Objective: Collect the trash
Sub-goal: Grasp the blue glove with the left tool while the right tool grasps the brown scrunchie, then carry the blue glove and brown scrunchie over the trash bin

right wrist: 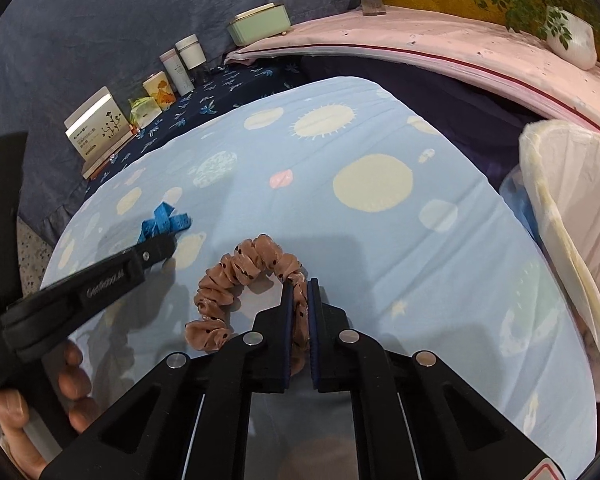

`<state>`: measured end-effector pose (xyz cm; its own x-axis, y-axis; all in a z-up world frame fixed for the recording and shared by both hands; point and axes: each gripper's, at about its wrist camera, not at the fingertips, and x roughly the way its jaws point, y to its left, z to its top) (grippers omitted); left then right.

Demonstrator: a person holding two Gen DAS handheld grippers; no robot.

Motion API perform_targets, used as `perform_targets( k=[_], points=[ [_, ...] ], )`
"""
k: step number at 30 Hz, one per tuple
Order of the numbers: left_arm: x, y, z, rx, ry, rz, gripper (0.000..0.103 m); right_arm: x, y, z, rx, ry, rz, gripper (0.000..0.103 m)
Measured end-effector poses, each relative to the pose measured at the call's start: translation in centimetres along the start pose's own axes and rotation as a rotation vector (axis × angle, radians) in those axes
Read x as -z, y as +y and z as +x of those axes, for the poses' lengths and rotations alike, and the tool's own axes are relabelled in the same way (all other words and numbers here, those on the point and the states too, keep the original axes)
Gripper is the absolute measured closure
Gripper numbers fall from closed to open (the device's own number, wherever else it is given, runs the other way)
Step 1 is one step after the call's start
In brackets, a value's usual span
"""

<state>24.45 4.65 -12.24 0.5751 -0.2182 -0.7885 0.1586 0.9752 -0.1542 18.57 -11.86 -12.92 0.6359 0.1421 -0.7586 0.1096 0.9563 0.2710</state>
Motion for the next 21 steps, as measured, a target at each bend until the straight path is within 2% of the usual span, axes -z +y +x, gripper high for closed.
perform_targets(
  k=[14, 21],
  points=[
    [7.8, -2.1, -5.5, 0.039, 0.024, -0.022, 0.087, 5.0, -1.3, -4.4, -0.014, 0.016, 0.021, 0.097],
    [10.2, -3.6, -7.5, 0.045, 0.039, -0.02, 0.088, 7.3, -2.3, -6.6, -0.024, 0.027, 0.028, 0.097]
  ],
)
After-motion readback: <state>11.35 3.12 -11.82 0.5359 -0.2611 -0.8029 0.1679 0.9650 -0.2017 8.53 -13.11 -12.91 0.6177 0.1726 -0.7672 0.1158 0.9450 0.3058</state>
